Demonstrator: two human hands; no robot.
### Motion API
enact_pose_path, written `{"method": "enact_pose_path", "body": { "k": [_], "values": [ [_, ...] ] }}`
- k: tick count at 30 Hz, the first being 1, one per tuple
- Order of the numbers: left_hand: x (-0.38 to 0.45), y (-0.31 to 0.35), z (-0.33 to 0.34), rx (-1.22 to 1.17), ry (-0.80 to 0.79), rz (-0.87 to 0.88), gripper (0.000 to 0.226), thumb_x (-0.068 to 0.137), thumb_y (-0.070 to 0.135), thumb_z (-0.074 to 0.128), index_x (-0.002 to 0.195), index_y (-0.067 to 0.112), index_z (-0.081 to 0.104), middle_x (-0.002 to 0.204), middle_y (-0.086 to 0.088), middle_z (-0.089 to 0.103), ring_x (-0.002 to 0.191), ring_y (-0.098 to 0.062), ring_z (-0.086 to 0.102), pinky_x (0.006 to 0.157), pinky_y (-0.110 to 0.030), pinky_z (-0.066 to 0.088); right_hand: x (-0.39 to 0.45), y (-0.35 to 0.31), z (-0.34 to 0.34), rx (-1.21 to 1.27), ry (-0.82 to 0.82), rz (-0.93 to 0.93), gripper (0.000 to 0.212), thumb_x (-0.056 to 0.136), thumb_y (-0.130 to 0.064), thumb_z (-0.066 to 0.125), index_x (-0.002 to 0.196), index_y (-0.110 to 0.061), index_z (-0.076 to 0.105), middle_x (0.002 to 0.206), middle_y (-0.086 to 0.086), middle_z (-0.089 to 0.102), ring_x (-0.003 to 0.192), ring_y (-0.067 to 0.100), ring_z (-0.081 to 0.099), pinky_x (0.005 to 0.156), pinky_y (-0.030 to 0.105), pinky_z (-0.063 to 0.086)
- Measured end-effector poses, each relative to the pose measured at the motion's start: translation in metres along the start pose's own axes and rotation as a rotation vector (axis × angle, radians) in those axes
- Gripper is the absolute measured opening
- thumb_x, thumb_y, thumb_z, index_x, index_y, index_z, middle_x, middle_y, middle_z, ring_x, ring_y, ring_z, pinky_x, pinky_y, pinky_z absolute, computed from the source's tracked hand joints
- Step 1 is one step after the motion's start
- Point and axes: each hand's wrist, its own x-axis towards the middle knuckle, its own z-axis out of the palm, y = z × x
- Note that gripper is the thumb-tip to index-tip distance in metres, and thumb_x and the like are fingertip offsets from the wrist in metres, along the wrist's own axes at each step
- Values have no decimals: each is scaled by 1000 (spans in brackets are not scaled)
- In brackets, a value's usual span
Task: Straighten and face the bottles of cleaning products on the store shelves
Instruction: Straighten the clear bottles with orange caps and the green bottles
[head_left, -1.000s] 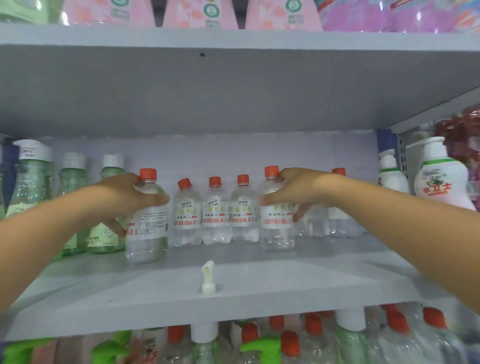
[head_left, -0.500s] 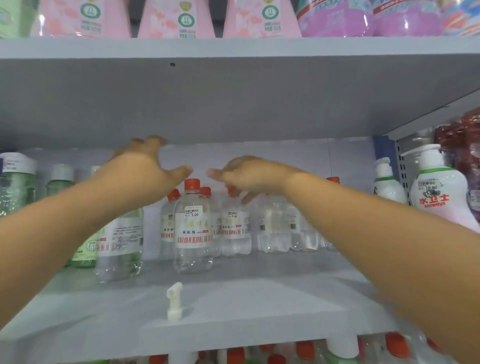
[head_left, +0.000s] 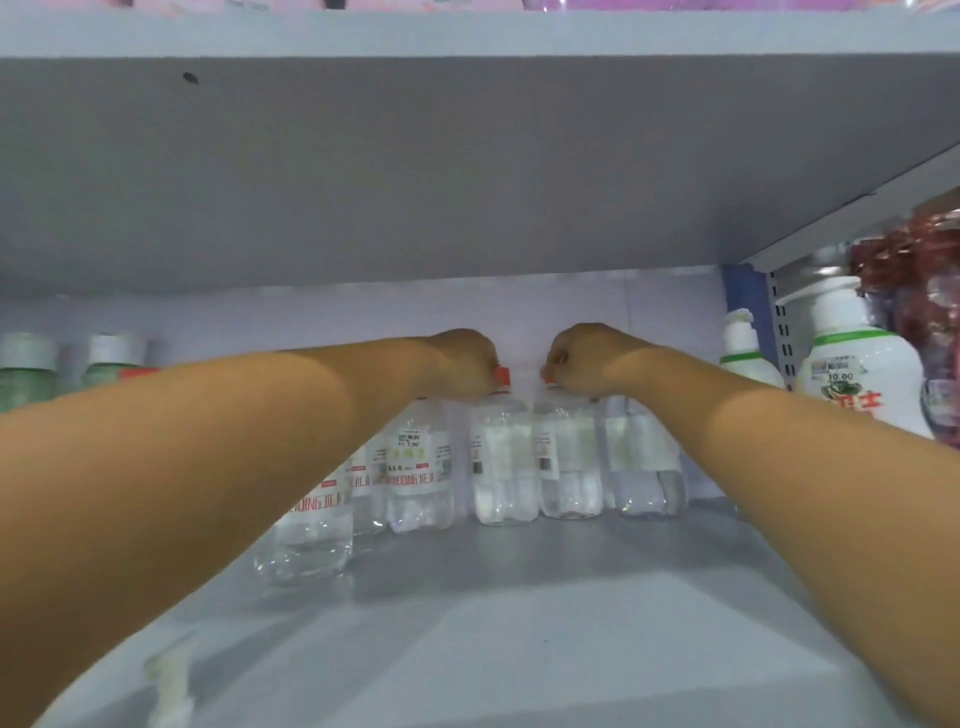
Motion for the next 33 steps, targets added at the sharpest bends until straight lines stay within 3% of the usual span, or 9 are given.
{"method": "enact_pose_path", "body": {
  "k": [7,11,16,21,24,26,29,31,33],
  "values": [
    [29,-28,24,-523,-5,-14,25,99,32,66,109,10,72,100,-7,76,81,-15,76,75,-26,64,15,0,10,34,73,82,44,93,-51,68,97,-7,64,83,5,60,86,26,63,73,28,47],
    [29,-31,24,-406,79,-50,38,97,38,65,102,1,73,98,-13,77,87,-28,76,85,-37,62,13,-4,13,78,66,57,38,98,-37,64,114,-3,70,112,10,71,107,29,67,94,36,55],
    [25,-25,22,-240,110,-102,38,97,41,58,73,11,60,71,-7,66,71,-27,60,73,-32,50,7,-5,16,344,39,40,24,99,-20,63,119,-11,72,120,9,72,88,25,63,92,36,57],
    [23,-29,18,-324,53,-23,26,96,27,58,95,5,71,92,-19,71,80,-24,57,85,-36,54,9,-8,22,186,110,108,42,95,-50,65,109,-11,67,107,3,65,91,21,58,59,25,35],
    [23,-29,21,-310,121,-38,39,97,33,63,108,-4,74,108,-21,75,84,-26,64,97,-46,57,13,-8,23,174,97,100,43,98,-43,63,110,-2,68,111,10,69,101,26,65,84,33,54],
    [24,-26,25,-242,179,-53,44,97,39,65,108,-2,74,110,-19,75,95,-28,69,96,-44,55,12,-8,22,215,87,87,37,100,-34,62,118,-3,70,123,13,69,113,30,65,102,39,52],
    [25,-23,27,-229,179,-55,39,101,34,59,114,-1,71,117,-16,72,106,-29,67,95,-40,52,9,-8,24,279,78,77,32,99,-25,62,122,-4,71,129,14,68,121,32,62,99,40,53],
    [23,-22,24,-239,128,-27,27,102,21,55,106,0,70,108,-15,70,96,-25,62,88,-38,51,8,-9,26,289,107,74,34,98,-33,65,121,-9,71,125,8,69,117,28,63,84,33,53],
    [21,-23,21,-264,114,-20,13,100,17,57,97,10,66,96,-9,63,89,-21,57,77,-32,49,9,-10,29,300,137,65,35,97,-38,67,120,-13,71,124,3,67,115,24,62,89,31,51]
  ]
}}
